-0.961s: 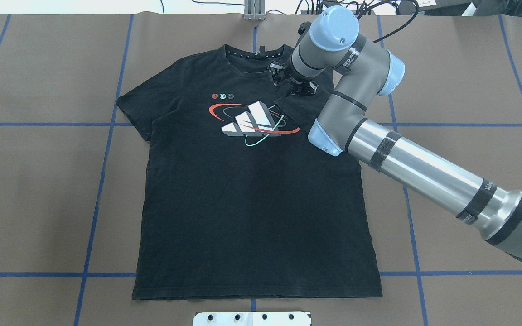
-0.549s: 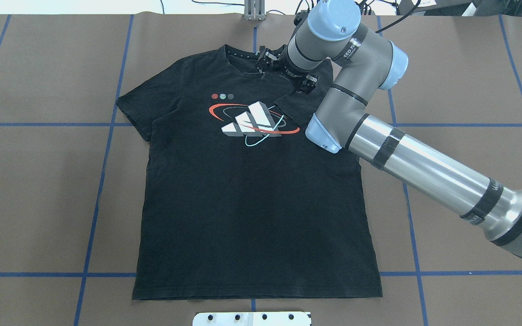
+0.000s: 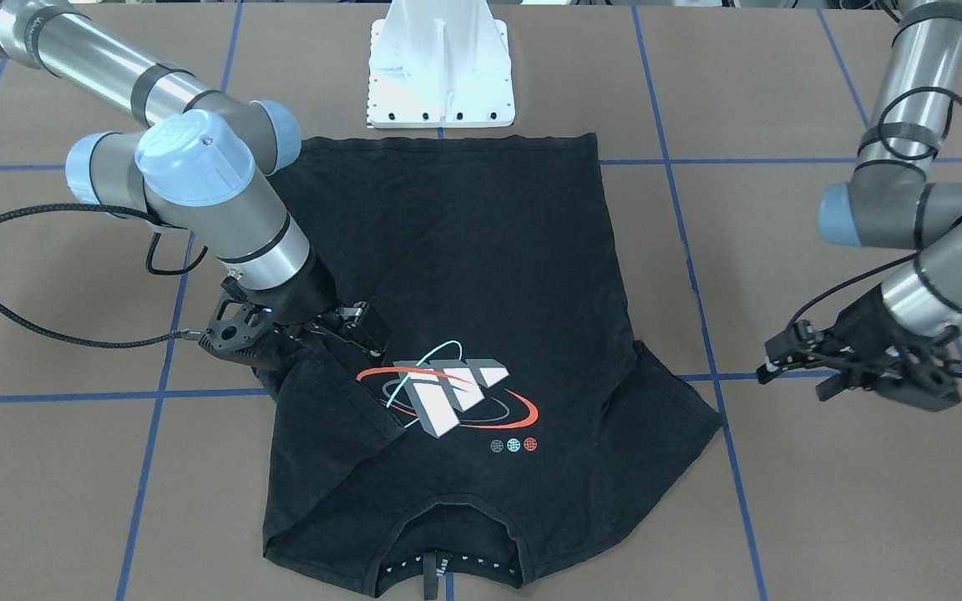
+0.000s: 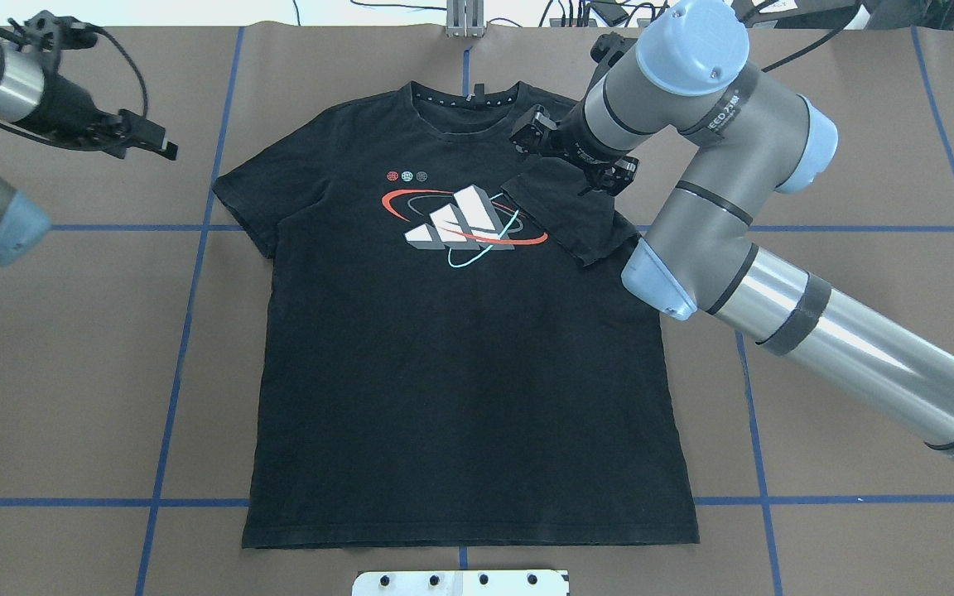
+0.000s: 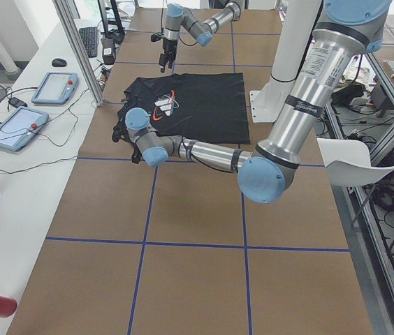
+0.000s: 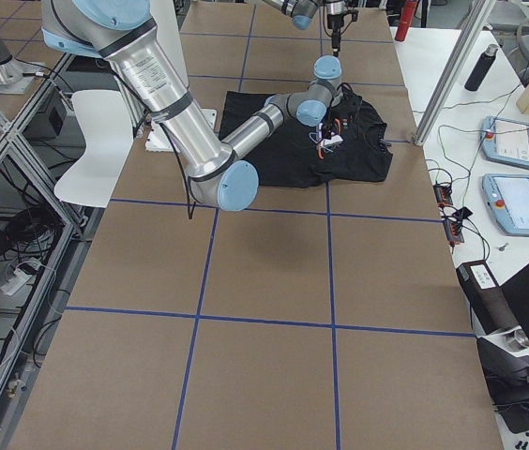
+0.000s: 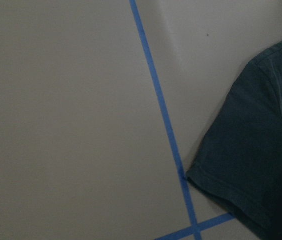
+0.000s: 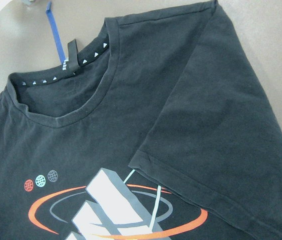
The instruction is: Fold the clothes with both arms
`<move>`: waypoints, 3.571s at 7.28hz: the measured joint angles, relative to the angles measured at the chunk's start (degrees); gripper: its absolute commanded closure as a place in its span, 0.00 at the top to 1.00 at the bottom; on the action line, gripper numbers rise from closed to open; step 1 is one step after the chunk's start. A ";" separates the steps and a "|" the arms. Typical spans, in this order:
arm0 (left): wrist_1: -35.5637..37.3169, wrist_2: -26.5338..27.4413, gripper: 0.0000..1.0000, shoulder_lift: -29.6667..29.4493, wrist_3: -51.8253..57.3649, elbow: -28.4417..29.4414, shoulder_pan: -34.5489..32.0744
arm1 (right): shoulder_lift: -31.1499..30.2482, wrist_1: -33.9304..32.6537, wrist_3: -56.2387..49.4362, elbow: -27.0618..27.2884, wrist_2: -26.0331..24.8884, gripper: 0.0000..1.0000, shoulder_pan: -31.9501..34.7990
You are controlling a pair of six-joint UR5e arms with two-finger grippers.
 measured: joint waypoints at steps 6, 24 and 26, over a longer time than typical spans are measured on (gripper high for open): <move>-0.13 6.24 0.66 -6.51 -0.15 10.12 4.47 | -0.78 -0.01 -0.30 0.70 -2.44 1.00 -0.55; 9.61 12.89 0.00 -14.58 -19.89 1.46 9.41 | -1.61 -0.05 -0.38 0.34 -3.50 1.00 0.14; 9.45 16.00 0.00 -17.94 -23.17 5.44 11.45 | -1.65 -0.11 -0.39 0.30 -3.62 1.00 0.11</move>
